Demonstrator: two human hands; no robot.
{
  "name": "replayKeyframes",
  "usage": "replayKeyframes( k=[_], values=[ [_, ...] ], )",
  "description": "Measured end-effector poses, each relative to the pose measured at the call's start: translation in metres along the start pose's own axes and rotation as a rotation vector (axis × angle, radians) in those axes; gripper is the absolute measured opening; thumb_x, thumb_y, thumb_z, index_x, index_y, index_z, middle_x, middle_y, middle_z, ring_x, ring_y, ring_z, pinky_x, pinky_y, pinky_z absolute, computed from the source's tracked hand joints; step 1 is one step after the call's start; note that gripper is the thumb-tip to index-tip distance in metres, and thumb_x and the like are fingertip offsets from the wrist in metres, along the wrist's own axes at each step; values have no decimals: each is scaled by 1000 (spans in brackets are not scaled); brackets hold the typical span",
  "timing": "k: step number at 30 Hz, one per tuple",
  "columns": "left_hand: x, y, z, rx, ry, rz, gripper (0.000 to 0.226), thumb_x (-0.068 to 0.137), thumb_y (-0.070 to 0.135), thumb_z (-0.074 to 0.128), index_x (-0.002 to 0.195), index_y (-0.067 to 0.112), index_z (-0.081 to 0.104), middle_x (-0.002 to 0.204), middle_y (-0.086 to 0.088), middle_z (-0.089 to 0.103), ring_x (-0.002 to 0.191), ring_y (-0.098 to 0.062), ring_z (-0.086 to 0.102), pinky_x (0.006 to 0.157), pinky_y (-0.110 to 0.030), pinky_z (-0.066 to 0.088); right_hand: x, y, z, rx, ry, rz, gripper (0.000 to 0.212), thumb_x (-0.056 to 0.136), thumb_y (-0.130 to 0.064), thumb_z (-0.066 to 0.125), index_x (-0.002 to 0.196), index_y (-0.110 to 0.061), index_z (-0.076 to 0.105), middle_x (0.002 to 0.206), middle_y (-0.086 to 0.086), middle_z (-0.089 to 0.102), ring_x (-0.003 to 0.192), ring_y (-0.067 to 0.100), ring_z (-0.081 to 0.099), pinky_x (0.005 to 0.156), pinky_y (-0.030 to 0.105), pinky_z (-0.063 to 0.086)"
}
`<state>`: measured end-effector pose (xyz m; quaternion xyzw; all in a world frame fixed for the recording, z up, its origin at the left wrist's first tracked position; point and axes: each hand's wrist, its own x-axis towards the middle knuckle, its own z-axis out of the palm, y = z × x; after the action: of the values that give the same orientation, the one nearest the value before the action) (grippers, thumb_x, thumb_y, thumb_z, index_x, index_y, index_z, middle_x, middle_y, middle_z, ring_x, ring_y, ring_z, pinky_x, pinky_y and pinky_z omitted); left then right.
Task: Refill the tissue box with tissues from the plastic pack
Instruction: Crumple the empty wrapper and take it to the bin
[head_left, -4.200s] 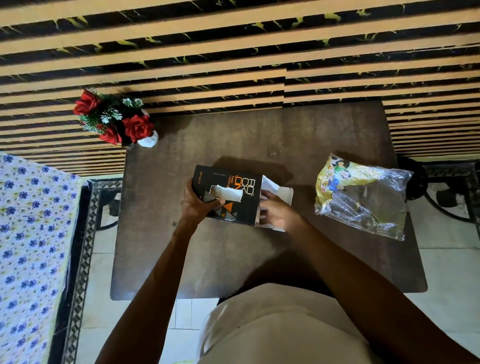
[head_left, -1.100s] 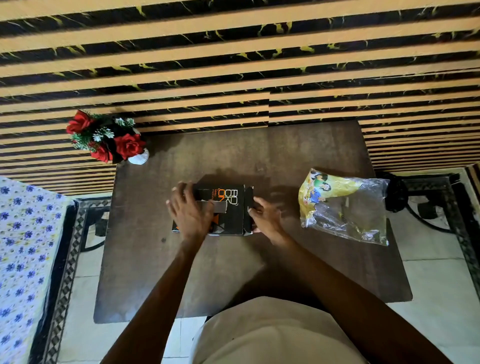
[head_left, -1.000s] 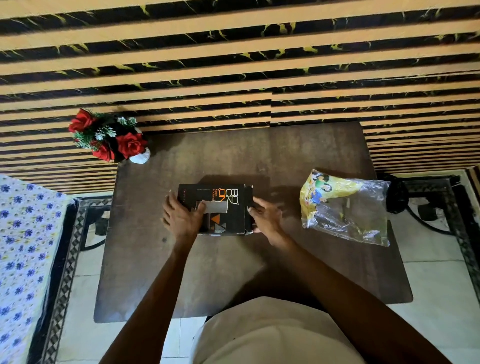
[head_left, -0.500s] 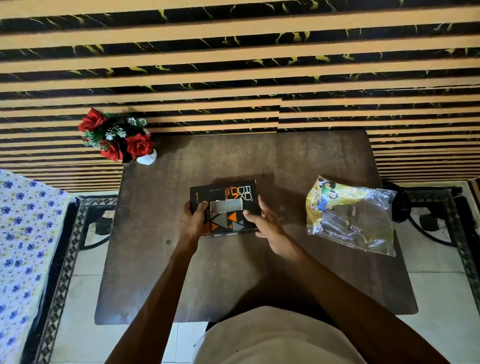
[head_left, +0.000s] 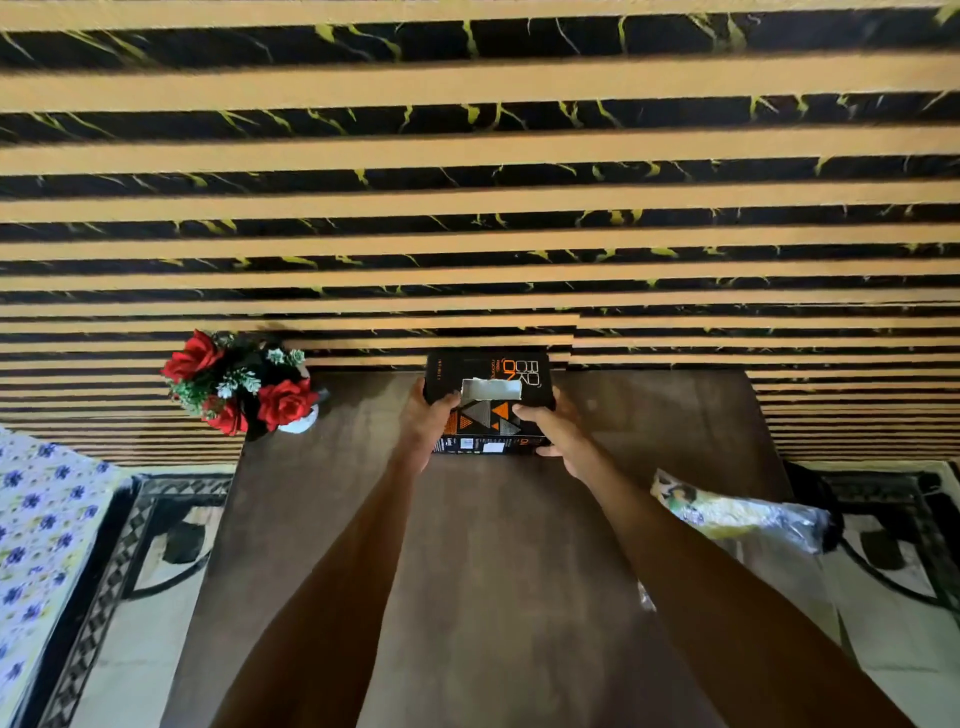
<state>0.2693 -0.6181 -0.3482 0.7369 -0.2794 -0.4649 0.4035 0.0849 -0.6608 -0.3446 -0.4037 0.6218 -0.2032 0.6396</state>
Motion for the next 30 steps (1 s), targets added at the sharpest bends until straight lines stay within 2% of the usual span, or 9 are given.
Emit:
replayKeyframes(
  k=[6, 9, 14, 16, 18, 21, 24, 27, 30],
  values=[
    [35, -8, 2, -17, 18, -60, 44, 89, 22, 63, 130, 13, 50, 121, -11, 64, 109, -26, 61, 79, -30, 49, 28, -10, -1, -20, -17, 14, 60, 79, -28, 75, 131, -30, 44, 135, 3, 55, 118, 24, 54, 97, 55, 48],
    [26, -8, 7, -12, 57, -37, 46, 90, 20, 63, 132, 12, 47, 127, -13, 57, 111, -24, 58, 75, -23, 47, 25, -7, -5, -38, -55, 10, 62, 83, -28, 73, 135, -30, 41, 131, -1, 53, 117, 21, 50, 102, 51, 44],
    [-1, -18, 28, 202, 437, 345, 47, 79, 25, 62, 123, 13, 51, 124, -15, 48, 107, -30, 54, 85, -44, 52, 0, 20, -34, -126, 189, -106, 45, 90, -20, 66, 132, -11, 52, 134, 11, 56, 114, 20, 55, 86, 24, 48],
    [-22, -31, 53, 231, 352, 427, 37, 80, 23, 60, 116, 18, 56, 120, -9, 52, 105, -26, 56, 85, -42, 53, -22, 43, -56, -260, 242, -179, 31, 87, -17, 68, 118, -10, 64, 116, 9, 68, 96, 15, 62, 73, 11, 47],
    [-46, -44, 85, 259, 164, 465, 30, 82, 18, 64, 112, 13, 59, 112, -9, 60, 98, -22, 59, 82, -37, 52, -48, 73, -83, -425, 353, -216, 27, 81, -15, 73, 107, -13, 69, 104, 7, 73, 94, 20, 68, 80, 22, 51],
    [-84, -60, 135, 153, -257, 304, 58, 76, 35, 70, 123, 5, 53, 111, -9, 57, 87, -14, 60, 76, -33, 53, -83, 127, -125, -560, 555, -206, 42, 75, -17, 75, 114, -7, 66, 117, 18, 67, 112, 39, 61, 100, 48, 44],
    [-113, -73, 184, 345, -509, 121, 94, 66, 43, 77, 144, 13, 33, 137, -9, 44, 122, -22, 51, 101, -41, 47, -120, 168, -173, -763, 647, 46, 70, 77, -36, 70, 140, -16, 45, 149, 20, 38, 136, 45, 34, 108, 58, 30],
    [-126, -107, 232, 377, -598, 60, 112, 52, 56, 80, 146, 25, 28, 139, -1, 44, 127, -19, 49, 107, -43, 43, -139, 197, -202, -661, 595, 222, 93, 75, -45, 76, 150, -19, 29, 158, 27, 17, 142, 47, 24, 111, 57, 28],
    [-168, -85, 255, 349, -654, 111, 79, 63, 26, 82, 132, 20, 44, 126, 3, 59, 115, -15, 59, 99, -33, 48, -150, 207, -222, -420, 519, 224, 106, 68, -59, 75, 152, -19, 24, 152, 22, 35, 136, 39, 41, 106, 46, 39]
  ],
)
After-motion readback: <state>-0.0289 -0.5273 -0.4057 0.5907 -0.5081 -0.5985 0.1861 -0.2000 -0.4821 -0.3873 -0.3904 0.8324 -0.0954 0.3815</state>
